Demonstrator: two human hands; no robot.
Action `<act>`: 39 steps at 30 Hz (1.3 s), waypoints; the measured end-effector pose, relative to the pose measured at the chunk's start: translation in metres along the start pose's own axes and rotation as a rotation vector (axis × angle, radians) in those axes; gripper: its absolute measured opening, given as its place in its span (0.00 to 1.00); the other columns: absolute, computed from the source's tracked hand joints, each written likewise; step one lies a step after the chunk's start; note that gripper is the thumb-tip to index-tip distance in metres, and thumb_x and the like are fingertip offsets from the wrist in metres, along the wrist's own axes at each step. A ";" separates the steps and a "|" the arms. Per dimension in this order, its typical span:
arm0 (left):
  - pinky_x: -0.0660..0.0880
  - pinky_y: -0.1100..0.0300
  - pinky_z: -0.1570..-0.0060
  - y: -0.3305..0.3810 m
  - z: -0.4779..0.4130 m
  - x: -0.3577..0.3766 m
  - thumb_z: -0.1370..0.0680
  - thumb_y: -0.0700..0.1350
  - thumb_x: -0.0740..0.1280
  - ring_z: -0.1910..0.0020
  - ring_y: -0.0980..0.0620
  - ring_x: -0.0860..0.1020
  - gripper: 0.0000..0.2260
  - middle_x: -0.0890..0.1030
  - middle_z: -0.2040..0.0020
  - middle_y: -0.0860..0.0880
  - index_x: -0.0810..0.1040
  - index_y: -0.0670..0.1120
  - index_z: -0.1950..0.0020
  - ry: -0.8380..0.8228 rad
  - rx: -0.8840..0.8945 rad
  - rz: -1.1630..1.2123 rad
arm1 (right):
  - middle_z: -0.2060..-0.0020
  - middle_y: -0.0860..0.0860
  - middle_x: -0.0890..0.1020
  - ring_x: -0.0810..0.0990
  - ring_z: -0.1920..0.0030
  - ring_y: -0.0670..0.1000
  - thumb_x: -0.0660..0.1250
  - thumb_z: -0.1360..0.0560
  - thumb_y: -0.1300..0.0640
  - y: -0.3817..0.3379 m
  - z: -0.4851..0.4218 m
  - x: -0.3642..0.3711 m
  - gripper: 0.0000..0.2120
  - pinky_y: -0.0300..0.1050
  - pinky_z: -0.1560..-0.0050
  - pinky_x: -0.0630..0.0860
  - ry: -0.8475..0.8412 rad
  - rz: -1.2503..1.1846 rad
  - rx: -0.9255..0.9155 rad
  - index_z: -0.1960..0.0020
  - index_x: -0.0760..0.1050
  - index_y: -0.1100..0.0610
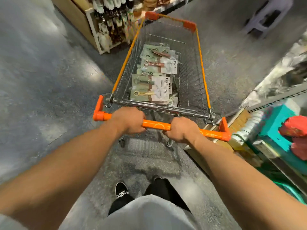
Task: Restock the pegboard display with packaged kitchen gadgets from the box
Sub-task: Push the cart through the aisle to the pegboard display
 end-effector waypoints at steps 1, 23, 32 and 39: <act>0.81 0.52 0.55 -0.008 -0.008 -0.006 0.22 0.61 0.67 0.61 0.50 0.80 0.12 0.80 0.61 0.53 0.81 0.54 0.52 -0.012 0.012 -0.014 | 0.62 0.52 0.78 0.79 0.60 0.58 0.65 0.25 0.34 -0.002 -0.007 -0.005 0.23 0.51 0.54 0.80 -0.001 -0.019 0.005 0.63 0.72 0.54; 0.81 0.49 0.60 -0.118 -0.270 -0.203 0.21 0.57 0.66 0.67 0.51 0.79 0.14 0.79 0.66 0.51 0.76 0.52 0.63 -0.217 0.429 -0.178 | 0.67 0.48 0.79 0.80 0.63 0.52 0.64 0.27 0.35 0.031 -0.217 -0.181 0.19 0.48 0.58 0.77 0.093 -0.303 0.314 0.61 0.77 0.51; 0.77 0.54 0.62 -0.173 -0.384 -0.291 0.22 0.58 0.67 0.63 0.50 0.80 0.11 0.81 0.63 0.51 0.80 0.54 0.60 -0.229 0.638 -0.338 | 0.66 0.47 0.77 0.79 0.64 0.53 0.64 0.28 0.28 0.016 -0.307 -0.248 0.26 0.48 0.58 0.77 0.104 -0.436 0.573 0.62 0.74 0.51; 0.77 0.53 0.59 -0.191 -0.467 -0.349 0.21 0.62 0.66 0.58 0.48 0.81 0.12 0.81 0.60 0.51 0.80 0.55 0.53 -0.218 0.859 -0.594 | 0.65 0.47 0.77 0.77 0.63 0.53 0.63 0.26 0.31 0.011 -0.366 -0.298 0.22 0.47 0.60 0.73 0.105 -0.601 0.669 0.60 0.73 0.50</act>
Point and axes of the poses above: each hand's wrist, its own z-axis away from the middle knuckle, its own x-axis out of the palm, y = z × x, the point moved 7 cm from there along -z, towards the middle knuckle
